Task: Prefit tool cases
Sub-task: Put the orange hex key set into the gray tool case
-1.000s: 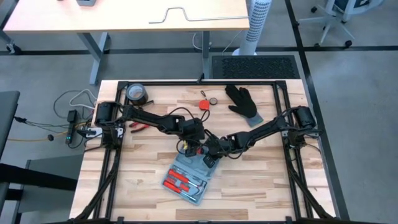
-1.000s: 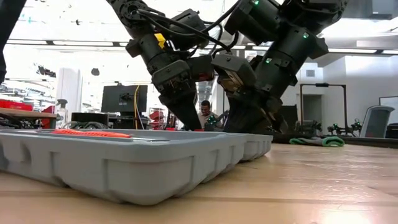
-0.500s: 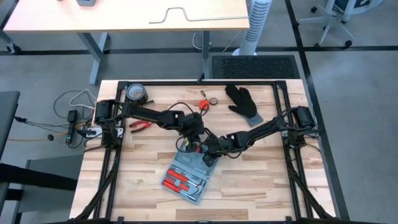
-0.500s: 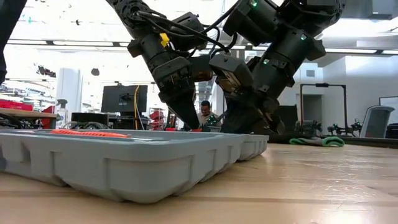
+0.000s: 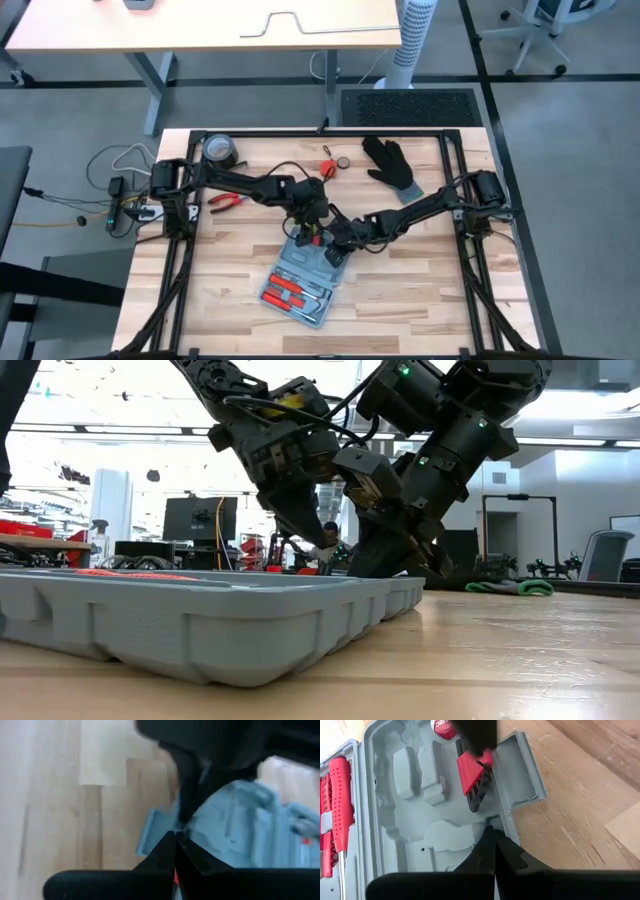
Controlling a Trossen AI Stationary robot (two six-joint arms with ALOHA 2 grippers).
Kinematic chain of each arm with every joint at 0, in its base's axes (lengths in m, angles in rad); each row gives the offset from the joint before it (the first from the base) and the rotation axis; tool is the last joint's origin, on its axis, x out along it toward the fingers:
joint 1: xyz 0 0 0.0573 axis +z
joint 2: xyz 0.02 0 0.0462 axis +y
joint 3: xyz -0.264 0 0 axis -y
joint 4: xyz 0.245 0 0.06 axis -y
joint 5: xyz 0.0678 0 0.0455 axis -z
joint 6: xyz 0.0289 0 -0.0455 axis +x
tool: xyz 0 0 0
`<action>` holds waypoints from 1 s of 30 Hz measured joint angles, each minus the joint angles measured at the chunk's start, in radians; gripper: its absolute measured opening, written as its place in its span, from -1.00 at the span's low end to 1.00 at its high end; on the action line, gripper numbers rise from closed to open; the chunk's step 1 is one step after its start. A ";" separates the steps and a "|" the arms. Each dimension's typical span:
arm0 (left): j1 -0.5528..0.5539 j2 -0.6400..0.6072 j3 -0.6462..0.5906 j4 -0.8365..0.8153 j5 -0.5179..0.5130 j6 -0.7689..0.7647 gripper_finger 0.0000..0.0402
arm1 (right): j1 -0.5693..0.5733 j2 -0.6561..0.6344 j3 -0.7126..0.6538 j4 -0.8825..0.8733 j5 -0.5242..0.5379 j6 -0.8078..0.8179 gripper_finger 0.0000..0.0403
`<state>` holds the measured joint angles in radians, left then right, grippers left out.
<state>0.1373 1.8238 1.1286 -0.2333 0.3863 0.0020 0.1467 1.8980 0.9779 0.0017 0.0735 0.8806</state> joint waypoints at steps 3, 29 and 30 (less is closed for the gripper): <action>-0.015 0.008 -0.001 -0.006 -0.037 0.014 -1.00 | -0.006 0.000 -0.001 0.002 -0.003 0.000 -1.00; -0.040 0.011 -0.029 -0.003 -0.175 0.083 -1.00 | -0.037 -0.001 -0.002 0.009 -0.022 -0.023 -1.00; -0.040 0.011 -0.031 -0.001 -0.173 0.083 -1.00 | -0.038 -0.001 -0.002 0.009 -0.022 -0.024 -1.00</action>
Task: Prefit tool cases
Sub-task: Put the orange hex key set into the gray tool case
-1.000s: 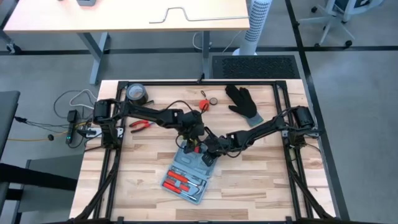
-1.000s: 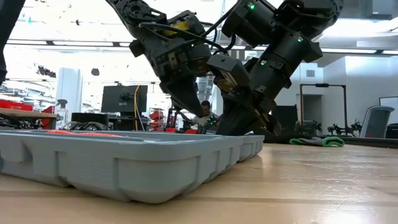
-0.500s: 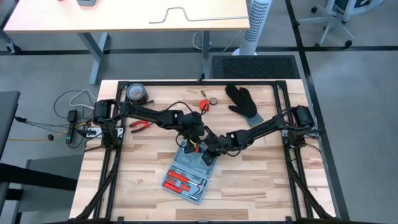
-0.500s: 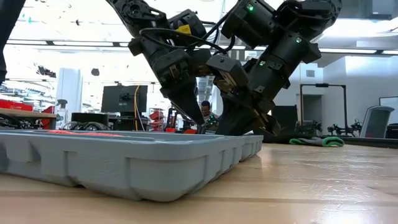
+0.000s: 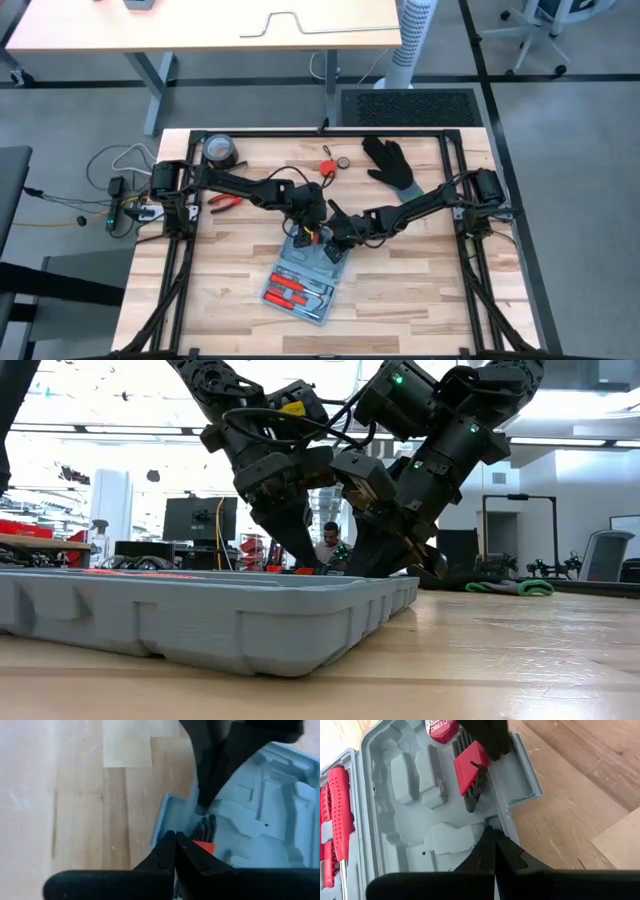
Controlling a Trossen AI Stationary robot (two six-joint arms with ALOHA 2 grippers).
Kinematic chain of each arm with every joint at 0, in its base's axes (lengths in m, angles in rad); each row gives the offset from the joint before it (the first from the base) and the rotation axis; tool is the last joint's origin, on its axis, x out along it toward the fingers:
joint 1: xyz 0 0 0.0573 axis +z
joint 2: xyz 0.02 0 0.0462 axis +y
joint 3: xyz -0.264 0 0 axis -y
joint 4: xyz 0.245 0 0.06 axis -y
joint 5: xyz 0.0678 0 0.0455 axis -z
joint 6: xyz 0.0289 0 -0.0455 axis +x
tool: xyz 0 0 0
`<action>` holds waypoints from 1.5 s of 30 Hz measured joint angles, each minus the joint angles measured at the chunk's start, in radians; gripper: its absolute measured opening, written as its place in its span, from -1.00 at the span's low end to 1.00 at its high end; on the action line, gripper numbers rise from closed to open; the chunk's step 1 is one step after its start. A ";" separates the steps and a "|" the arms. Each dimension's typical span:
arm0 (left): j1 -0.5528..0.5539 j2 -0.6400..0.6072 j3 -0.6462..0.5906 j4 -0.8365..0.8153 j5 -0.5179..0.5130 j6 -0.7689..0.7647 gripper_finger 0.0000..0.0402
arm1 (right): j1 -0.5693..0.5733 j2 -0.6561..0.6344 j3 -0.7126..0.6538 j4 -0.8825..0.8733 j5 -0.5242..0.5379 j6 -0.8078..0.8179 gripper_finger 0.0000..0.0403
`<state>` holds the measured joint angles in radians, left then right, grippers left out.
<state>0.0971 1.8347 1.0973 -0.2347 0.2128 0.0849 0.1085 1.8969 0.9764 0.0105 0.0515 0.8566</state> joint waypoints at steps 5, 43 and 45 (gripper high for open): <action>-0.002 0.000 -0.003 -0.006 0.078 -0.021 -1.00 | -0.006 0.000 0.000 0.000 -0.004 -0.004 -1.00; -0.166 -0.196 -0.317 0.229 -0.024 -0.365 -1.00 | -0.040 -0.052 -0.002 0.089 -0.028 -0.050 -1.00; -0.171 -0.196 -0.318 0.228 -0.063 -0.366 -1.00 | -0.041 -0.052 -0.001 0.090 -0.035 -0.054 -1.00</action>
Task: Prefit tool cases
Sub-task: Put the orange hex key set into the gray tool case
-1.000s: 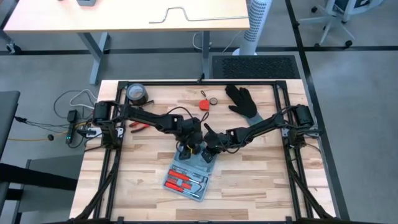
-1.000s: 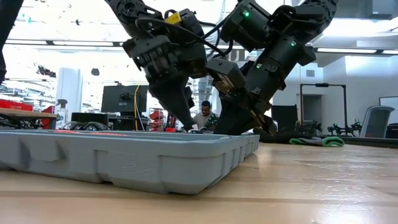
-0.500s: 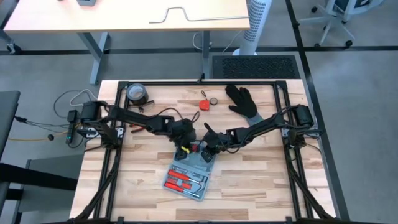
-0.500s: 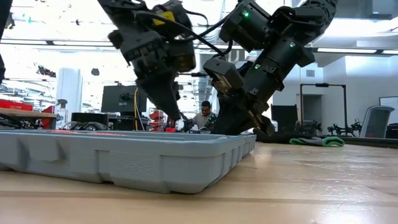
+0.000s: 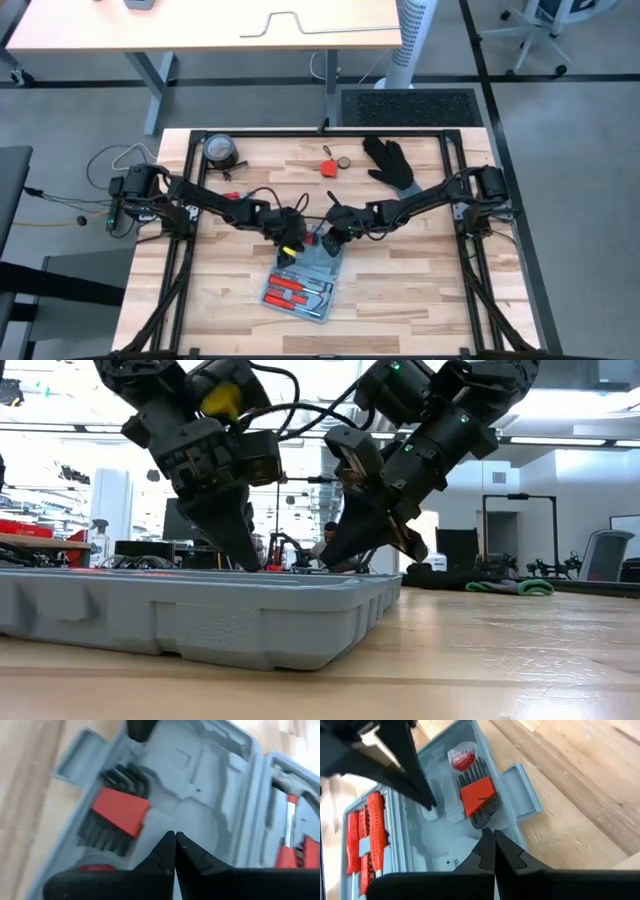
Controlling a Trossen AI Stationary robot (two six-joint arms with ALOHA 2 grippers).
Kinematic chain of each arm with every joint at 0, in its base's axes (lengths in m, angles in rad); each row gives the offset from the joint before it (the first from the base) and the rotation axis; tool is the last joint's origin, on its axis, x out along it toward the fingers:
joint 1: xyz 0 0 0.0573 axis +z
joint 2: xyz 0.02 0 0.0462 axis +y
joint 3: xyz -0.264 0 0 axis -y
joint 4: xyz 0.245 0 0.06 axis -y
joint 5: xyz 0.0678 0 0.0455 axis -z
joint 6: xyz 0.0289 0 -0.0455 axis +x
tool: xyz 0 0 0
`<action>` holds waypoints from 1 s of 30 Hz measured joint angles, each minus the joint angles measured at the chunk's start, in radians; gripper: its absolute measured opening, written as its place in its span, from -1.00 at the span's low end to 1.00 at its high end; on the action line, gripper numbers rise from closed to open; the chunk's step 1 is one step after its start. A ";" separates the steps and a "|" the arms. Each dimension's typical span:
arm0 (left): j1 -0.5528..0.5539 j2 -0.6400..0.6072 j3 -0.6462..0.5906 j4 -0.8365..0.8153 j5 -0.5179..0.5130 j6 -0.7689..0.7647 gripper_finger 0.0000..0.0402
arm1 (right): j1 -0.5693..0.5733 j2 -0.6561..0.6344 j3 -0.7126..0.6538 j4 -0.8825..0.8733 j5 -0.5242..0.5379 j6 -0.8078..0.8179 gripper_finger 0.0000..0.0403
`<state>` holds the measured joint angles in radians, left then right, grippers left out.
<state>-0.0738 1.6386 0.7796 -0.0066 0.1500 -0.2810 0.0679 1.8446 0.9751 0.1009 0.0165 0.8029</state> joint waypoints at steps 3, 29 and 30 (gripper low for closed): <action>0.001 0.000 0.000 0.002 -0.015 0.000 -1.00 | -0.018 0.002 0.000 0.015 -0.004 -0.026 -1.00; 0.028 0.064 -0.040 0.129 -0.101 -0.035 -1.00 | -0.091 0.072 0.038 0.013 0.000 -0.157 -1.00; 0.032 0.065 -0.040 0.133 -0.101 -0.034 -1.00 | -0.094 0.072 0.038 0.010 0.005 -0.161 -1.00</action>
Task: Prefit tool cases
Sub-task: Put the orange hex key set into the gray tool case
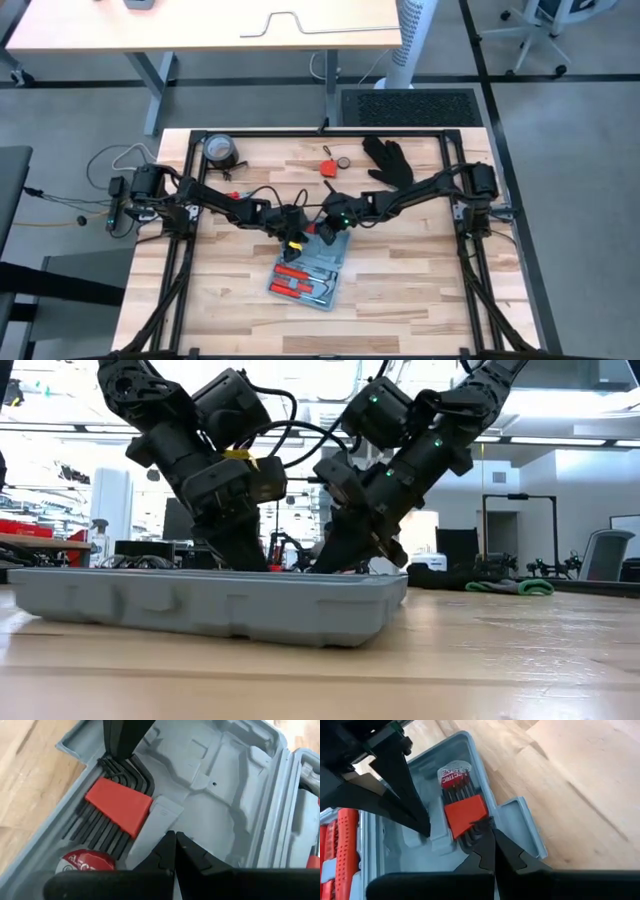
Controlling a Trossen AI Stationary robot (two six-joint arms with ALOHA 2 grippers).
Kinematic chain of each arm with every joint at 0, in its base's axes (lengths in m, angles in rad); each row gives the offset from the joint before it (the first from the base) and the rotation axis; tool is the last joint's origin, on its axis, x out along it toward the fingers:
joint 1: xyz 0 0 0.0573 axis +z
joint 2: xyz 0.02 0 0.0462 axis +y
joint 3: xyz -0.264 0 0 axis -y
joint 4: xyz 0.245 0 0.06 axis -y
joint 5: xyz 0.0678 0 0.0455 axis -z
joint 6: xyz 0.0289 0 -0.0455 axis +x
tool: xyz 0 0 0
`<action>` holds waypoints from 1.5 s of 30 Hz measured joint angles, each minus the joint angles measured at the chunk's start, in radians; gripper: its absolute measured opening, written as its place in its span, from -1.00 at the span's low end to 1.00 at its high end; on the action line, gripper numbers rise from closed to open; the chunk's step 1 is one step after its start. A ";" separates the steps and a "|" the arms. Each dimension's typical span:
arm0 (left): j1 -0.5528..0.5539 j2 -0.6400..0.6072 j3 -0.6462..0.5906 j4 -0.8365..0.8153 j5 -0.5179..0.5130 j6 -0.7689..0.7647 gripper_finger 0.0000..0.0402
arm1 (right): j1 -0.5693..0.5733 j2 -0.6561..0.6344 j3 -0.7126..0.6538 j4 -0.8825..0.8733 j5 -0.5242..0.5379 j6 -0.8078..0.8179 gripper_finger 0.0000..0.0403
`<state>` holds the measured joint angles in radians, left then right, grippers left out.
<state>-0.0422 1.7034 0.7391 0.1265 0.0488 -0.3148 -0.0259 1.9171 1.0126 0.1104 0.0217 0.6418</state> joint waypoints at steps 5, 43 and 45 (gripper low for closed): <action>0.014 0.000 0.000 -0.003 0.012 0.006 -1.00 | -0.020 0.001 -0.001 0.010 -0.006 -0.016 -1.00; 0.172 -0.151 -0.001 -0.251 0.043 0.123 -1.00 | 0.009 -0.051 -0.003 0.045 -0.048 0.023 -1.00; 0.177 -0.126 -0.001 -0.249 0.051 0.109 -1.00 | 0.008 -0.051 -0.003 0.027 -0.037 0.024 -0.99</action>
<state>0.1351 1.5773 0.7380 -0.1226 0.0994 -0.2056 -0.0177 1.8656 1.0100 0.1377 -0.0156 0.6655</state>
